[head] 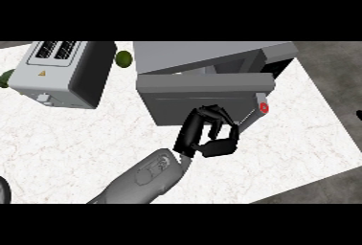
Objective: Pick up the milk, place it into the microwave and close the microwave
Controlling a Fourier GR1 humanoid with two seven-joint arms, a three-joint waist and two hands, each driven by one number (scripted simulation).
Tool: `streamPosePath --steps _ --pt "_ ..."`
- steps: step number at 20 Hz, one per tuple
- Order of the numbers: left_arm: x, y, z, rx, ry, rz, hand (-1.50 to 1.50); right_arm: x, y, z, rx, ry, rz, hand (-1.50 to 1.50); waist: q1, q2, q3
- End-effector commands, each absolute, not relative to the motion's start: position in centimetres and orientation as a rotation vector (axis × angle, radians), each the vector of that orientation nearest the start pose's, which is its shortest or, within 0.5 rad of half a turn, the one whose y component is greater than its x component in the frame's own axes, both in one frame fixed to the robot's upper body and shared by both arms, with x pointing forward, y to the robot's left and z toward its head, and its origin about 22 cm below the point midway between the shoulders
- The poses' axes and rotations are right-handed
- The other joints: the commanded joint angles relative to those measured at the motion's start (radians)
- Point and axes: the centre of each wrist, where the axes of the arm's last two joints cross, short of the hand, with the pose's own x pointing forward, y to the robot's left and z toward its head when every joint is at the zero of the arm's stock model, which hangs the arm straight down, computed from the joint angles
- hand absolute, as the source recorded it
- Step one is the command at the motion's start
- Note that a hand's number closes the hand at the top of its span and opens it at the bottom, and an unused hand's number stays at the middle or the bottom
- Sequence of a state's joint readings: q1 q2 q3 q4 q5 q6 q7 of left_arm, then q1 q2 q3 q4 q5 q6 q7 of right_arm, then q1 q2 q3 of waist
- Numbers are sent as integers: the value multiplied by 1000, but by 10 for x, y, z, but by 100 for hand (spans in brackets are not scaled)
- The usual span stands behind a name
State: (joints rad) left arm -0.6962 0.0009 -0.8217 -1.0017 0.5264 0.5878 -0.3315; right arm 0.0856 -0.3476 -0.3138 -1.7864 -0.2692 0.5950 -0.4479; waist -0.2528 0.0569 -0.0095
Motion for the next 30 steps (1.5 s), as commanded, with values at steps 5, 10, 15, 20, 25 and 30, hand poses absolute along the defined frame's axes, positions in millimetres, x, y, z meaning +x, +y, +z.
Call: streamPosePath --steps 5,10,15,20,25,30 --pt "332 12 34 -215 -1767 -226 150 216 -373 108 241 -2175 457 -150 -32 13 2" --pt "346 15 42 -219 -1790 -166 150 220 -378 116 238 -2172 470 -150 -40 25 2" --pt "349 13 47 -253 -1816 -126 150 225 -384 127 225 -2178 473 -150 -38 27 3" --pt "350 12 48 -276 -1833 -106 150 230 -386 134 237 -2184 469 -150 -42 32 3" --pt "352 15 42 -263 -1840 -94 150 231 -399 143 202 -2192 455 -150 -49 32 6" --pt "353 14 43 -279 -1850 -81 150 235 -406 156 168 -2194 481 -150 -45 35 5"
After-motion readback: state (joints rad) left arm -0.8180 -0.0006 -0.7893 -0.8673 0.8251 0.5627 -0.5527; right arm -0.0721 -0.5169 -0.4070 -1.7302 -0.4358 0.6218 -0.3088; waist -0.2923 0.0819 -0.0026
